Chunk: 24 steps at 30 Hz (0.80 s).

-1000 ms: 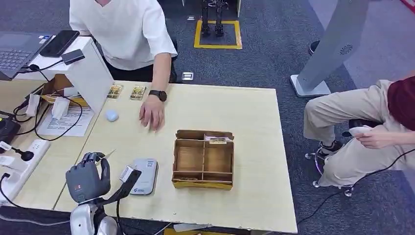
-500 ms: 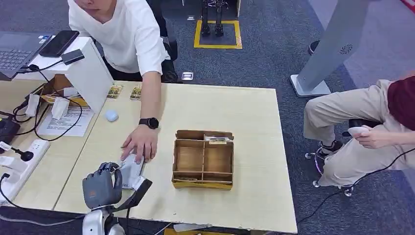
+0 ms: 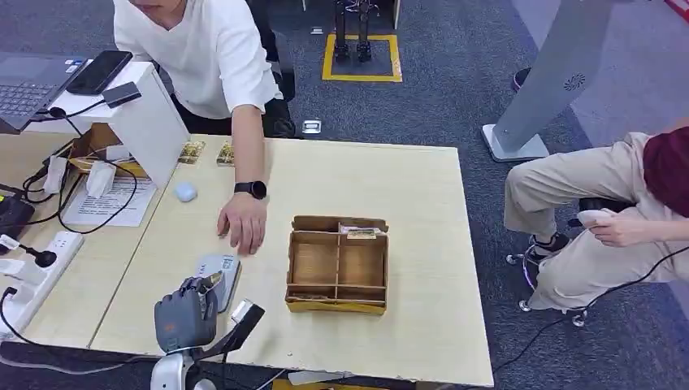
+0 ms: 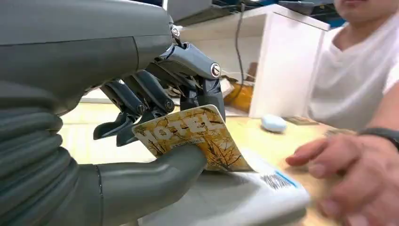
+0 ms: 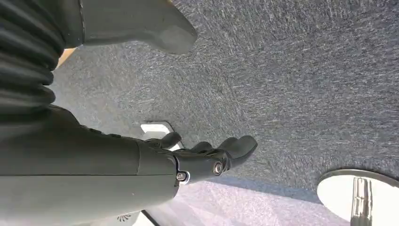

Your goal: Pass the card to the sensor for recognition and then transmit it.

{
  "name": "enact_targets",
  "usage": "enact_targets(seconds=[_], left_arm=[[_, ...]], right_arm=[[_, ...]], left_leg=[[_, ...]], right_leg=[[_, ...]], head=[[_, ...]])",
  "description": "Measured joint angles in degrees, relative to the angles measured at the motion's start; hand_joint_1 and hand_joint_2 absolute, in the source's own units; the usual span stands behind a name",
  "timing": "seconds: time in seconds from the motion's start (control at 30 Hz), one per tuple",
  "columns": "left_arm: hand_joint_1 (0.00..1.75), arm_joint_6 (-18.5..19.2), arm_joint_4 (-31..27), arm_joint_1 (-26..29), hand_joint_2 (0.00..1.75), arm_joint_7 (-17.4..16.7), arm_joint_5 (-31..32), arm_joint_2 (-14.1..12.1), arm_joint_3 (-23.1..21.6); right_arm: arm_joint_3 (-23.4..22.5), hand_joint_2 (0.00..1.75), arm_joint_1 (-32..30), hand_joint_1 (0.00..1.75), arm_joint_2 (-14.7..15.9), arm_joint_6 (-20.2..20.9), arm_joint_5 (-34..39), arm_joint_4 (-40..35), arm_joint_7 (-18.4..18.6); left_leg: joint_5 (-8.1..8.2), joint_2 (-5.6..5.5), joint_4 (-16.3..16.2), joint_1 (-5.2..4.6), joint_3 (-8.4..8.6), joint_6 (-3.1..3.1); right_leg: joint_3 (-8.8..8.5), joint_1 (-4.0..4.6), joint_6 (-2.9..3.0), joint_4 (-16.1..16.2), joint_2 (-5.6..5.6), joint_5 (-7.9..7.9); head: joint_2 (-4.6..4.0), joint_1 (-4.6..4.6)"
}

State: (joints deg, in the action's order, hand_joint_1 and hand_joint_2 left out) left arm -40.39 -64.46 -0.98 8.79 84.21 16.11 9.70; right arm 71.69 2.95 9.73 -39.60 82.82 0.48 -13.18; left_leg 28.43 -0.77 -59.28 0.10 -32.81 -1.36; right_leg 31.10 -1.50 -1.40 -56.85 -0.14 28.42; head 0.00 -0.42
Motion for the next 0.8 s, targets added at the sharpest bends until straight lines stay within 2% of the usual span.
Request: enact_targets(seconds=[0.57, 0.67, 0.8], left_arm=[[1.75, 0.0, 3.8, -1.2, 1.75, -1.1, -1.0, -1.0, -3.1], [1.75, 0.0, 3.7, -1.2, 1.75, -0.1, -4.8, -1.0, -3.5], [1.75, 0.0, 1.8, -0.9, 1.75, 6.2, -16.8, -0.3, -3.5]], right_arm=[[0.0, 1.75, 0.1, 0.0, 0.0, 0.0, -0.3, 0.0, 0.0], [0.0, 1.75, 0.1, 0.0, 0.0, 0.0, -0.3, 0.0, 0.0], [0.0, 1.75, 0.0, 0.0, 0.0, 0.0, -0.1, 0.0, 0.0]], left_leg=[[0.0, -0.03, 0.0, 0.0, 0.24, 0.0], [-0.01, -0.03, 0.0, 0.0, 0.26, 0.01], [-0.02, -0.03, 0.0, 0.0, 0.27, 0.01]], right_leg=[[-0.28, 0.0, 0.0, 0.0, -0.06, 0.0], [-0.3, 0.0, 0.0, 0.0, -0.06, 0.0], [-0.29, 0.0, 0.0, 0.0, -0.06, 0.0]], head=[[0.0, 0.0], [0.0, 0.0], [0.02, 0.0]])
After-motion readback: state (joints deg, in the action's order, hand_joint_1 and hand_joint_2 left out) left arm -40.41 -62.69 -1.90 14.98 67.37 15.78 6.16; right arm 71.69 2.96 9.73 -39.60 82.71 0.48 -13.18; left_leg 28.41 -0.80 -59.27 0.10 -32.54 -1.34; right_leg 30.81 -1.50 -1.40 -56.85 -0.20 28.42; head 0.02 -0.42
